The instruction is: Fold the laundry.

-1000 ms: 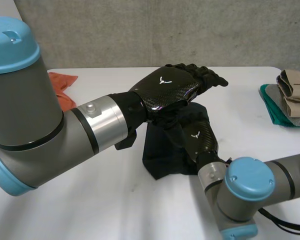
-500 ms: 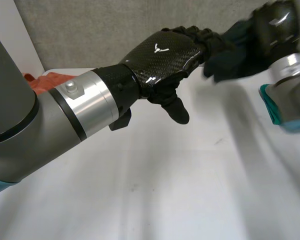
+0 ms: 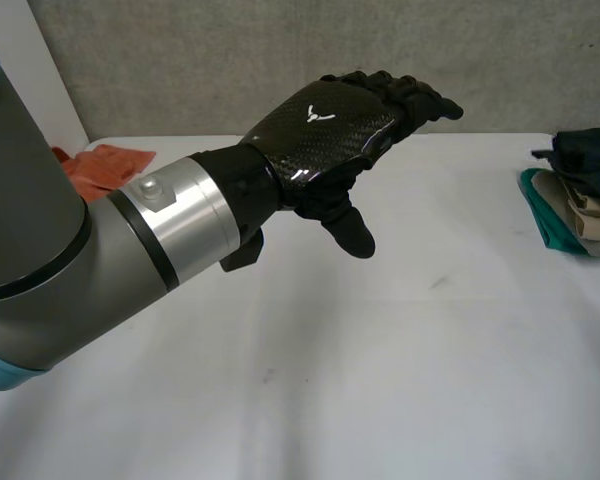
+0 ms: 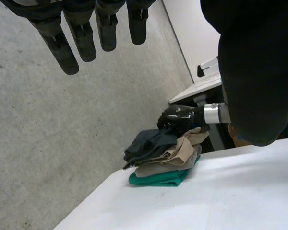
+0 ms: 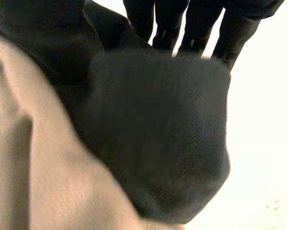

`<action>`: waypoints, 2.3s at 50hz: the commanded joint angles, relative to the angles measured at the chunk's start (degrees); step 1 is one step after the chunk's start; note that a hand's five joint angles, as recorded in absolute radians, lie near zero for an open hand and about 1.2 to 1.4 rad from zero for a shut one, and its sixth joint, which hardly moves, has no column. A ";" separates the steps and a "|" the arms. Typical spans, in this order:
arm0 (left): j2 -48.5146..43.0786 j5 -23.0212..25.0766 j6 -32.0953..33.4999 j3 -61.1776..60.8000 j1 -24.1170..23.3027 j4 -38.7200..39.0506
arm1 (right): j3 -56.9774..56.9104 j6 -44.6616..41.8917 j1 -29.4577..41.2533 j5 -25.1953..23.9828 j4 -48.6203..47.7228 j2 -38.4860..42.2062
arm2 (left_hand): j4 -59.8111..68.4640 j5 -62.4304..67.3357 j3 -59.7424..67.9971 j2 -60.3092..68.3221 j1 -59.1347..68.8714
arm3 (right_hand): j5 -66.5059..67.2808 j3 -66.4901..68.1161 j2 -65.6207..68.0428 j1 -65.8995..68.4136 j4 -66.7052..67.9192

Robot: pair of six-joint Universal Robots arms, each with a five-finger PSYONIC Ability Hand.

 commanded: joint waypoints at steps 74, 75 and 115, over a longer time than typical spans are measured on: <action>-61.67 -17.31 33.53 39.14 37.90 22.13 | 58.11 -22.25 34.59 22.96 10.66 -48.04 | 32.84 31.69 32.33 32.46 34.08 | -55.95 -58.05 -56.03 -49.25 -58.63; -61.59 -17.49 33.79 39.40 37.73 22.22 | 58.11 -22.25 34.59 22.96 10.58 -48.04 | 49.62 48.47 49.11 49.24 50.86 | -55.95 -58.05 -56.03 -49.25 -58.63; -15.37 -27.23 13.57 -14.39 -5.25 14.84 | 57.41 -21.99 34.15 23.14 20.32 -53.05 | 1.35 0.21 0.85 0.98 2.59 | -55.95 -58.05 -56.03 -49.25 -58.63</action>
